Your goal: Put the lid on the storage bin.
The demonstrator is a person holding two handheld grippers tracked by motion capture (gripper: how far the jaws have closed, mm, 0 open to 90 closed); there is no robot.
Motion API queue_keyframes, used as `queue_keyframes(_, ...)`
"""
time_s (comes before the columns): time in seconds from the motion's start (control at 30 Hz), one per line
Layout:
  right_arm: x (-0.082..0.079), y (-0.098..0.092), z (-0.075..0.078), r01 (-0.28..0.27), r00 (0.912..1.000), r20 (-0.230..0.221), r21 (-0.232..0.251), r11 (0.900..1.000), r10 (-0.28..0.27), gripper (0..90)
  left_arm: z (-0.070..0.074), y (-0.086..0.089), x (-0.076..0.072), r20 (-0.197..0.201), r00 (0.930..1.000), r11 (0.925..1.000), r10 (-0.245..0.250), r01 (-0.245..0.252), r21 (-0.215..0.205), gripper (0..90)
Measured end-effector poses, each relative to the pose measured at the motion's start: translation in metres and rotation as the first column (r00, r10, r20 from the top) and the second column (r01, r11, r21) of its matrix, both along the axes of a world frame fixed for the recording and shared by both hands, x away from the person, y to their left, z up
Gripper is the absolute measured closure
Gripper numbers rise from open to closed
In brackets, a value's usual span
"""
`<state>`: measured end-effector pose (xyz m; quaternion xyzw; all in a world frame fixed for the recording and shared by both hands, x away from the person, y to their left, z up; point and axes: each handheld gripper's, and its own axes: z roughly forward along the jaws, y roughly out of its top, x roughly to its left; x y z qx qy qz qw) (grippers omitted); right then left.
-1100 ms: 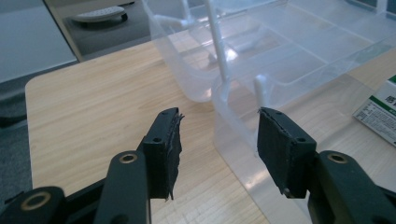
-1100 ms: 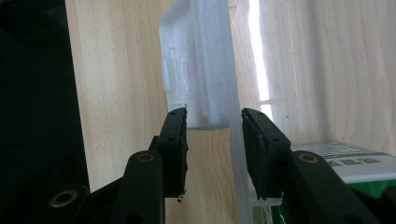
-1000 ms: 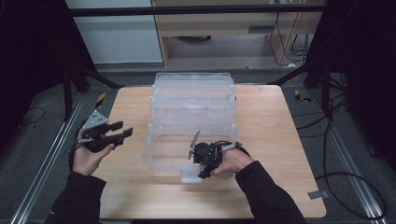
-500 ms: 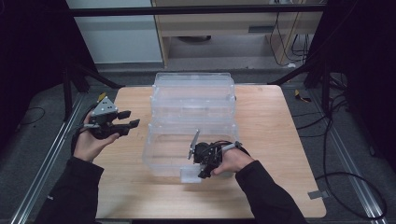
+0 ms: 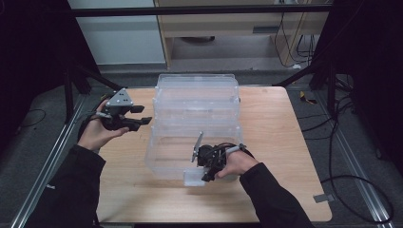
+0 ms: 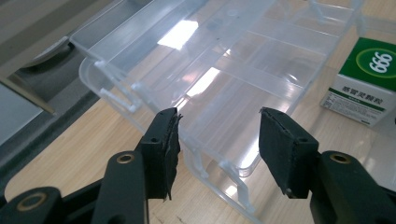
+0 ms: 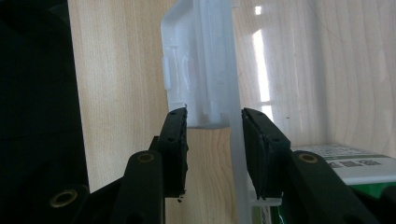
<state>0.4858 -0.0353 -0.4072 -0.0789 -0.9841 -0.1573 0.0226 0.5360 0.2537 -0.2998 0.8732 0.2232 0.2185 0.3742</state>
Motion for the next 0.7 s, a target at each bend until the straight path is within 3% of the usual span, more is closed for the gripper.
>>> queue_keyframes(0.17, 0.0, 0.0, 0.0, -0.003, 1.0, 0.001, -0.002, 1.0, 0.003, 62.2, 0.006, -0.011, 0.005, -0.006, 0.9983, 0.998, -0.058, 0.058, 0.025, 44.3)
queue_keyframes(0.3, 0.0, 0.0, 0.0, -0.009, 1.0, 0.002, -0.003, 1.0, 0.009, 61.9, 0.012, -0.026, 0.013, -0.004, 0.9921, 0.9885, -0.126, 0.125, 0.085, 43.6)
queue_keyframes(0.4, 0.0, 0.0, 0.0, -0.01, 0.9999, 0.003, -0.003, 1.0, 0.01, 61.9, 0.014, -0.031, 0.017, 0.003, 0.9905, 0.985, -0.137, 0.136, 0.106, 43.5)
queue_keyframes(0.43, -0.001, 0.0, 0.0, -0.008, 1.0, 0.002, -0.003, 1.0, 0.008, 62.0, 0.017, -0.036, 0.021, 0.004, 0.9892, 0.9807, -0.147, 0.145, 0.131, 43.5)
queue_keyframes(0.5, 0.0, 0.0, 0.0, -0.009, 1.0, 0.001, -0.003, 1.0, 0.009, 62.0, 0.017, -0.038, 0.023, 0.004, 0.9887, 0.9796, -0.15, 0.148, 0.136, 43.5)
queue_keyframes(0.6, 0.0, 0.0, 0.0, -0.012, 0.9999, 0.004, -0.004, 1.0, 0.012, 61.9, 0.02, -0.046, 0.03, 0.017, 0.9854, 0.9687, -0.17, 0.164, 0.187, 41.9)
queue_keyframes(0.7, -0.001, 0.0, 0.0, -0.011, 0.9999, 0.005, -0.004, 1.0, 0.011, 61.9, 0.022, -0.049, 0.033, 0.021, 0.9829, 0.9647, -0.183, 0.176, 0.196, 41.4)
